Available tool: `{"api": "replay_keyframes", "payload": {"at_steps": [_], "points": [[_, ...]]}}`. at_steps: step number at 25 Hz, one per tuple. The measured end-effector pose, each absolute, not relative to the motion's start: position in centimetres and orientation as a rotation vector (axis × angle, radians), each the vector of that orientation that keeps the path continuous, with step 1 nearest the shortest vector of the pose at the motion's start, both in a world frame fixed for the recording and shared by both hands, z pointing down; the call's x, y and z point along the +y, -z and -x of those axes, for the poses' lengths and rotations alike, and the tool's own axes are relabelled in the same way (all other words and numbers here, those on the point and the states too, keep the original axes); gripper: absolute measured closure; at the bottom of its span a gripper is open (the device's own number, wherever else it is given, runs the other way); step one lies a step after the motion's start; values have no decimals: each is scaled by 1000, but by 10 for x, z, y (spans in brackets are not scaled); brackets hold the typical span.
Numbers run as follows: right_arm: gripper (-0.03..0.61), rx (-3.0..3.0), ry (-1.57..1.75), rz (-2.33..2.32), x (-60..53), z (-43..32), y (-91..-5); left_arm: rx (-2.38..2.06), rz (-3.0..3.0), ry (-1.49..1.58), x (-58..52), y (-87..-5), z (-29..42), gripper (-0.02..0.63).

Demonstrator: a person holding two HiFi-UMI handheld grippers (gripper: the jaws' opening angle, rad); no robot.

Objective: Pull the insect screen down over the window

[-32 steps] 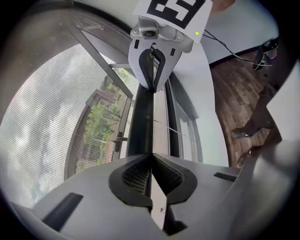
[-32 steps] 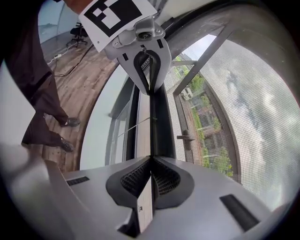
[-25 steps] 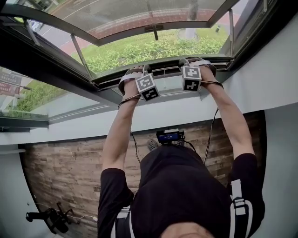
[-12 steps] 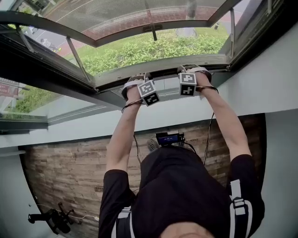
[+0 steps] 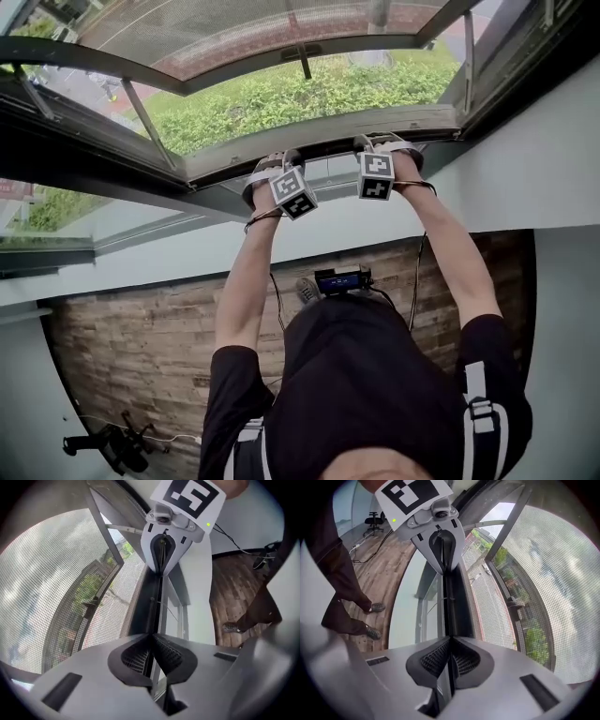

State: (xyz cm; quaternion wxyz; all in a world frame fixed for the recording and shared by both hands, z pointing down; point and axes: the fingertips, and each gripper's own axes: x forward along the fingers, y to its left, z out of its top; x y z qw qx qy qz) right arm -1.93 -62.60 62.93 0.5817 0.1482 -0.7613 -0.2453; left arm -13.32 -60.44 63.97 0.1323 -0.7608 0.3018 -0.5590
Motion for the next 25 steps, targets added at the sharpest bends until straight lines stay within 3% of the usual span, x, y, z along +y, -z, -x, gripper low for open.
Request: {"api": "replay_keyframes", "payload": {"at_steps": [19, 25], "points": [[555, -1610, 808, -384, -624, 24, -632, 919, 2094, 1611, -599, -639, 142, 586], [555, -1668, 789, -473, -616, 15, -620, 1125, 2223, 1513, -596, -611, 148, 581]]}}
